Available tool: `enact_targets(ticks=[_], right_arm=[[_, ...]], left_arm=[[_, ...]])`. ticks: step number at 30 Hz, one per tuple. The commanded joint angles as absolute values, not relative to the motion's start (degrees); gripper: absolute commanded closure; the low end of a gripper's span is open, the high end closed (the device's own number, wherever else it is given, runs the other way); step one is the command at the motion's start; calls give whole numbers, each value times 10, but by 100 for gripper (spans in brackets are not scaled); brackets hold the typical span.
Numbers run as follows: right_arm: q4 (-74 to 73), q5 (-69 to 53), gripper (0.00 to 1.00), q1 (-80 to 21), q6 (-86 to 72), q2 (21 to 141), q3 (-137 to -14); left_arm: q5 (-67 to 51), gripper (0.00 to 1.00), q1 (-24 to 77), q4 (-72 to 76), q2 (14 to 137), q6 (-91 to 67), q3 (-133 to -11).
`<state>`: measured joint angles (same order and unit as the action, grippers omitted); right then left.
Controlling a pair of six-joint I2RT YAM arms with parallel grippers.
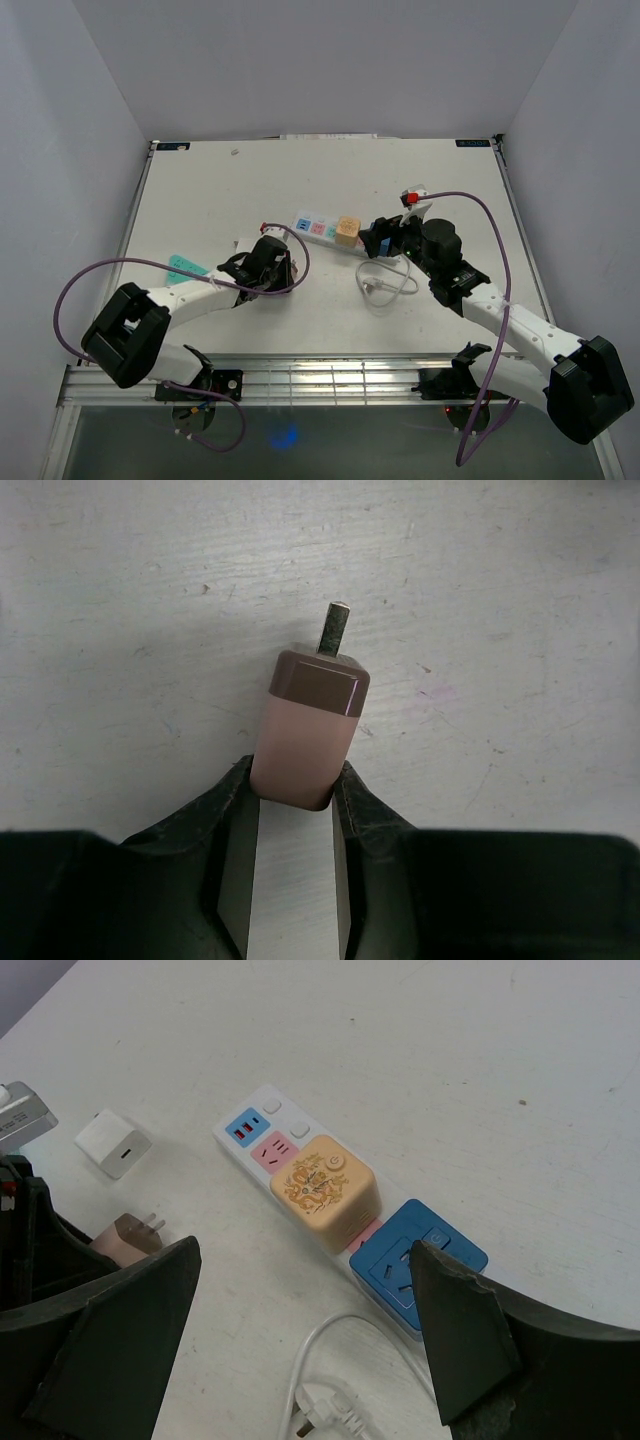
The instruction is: Insert the plug
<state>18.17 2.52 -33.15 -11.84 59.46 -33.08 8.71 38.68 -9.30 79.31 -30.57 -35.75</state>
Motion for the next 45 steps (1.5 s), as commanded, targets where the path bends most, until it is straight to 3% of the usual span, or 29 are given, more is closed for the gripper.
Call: enact_targets(ticks=[1,15,28,30,31,34,41,45], right_arm=[[207,16,10,-335,-121,584,-333],[207,6,10,-334,-123,591,-336],[199,-16,10,-334,-122,596,-344],[198,-16,10,-334,-122,596,-344],[198,-16,10,-334,-122,597,-344],[198,-17,10,-334,-122,598,-345],[197,-13,10,-334,-122,605,-345],[196,-14,10,-334,-122,607,-346]], left_arm=[[62,100,383,-76,759,-312,-385],[-24,100,383,-8,766,-303,-361],[-19,98,392,-4,855,-281,-378],[-9,82,398,-5,864,-276,-381],[-8,58,404,-7,867,-274,-388],[11,35,417,-10,874,-272,-391],[18,11,425,10,829,-260,-374],[5,10,425,29,813,-236,-371]])
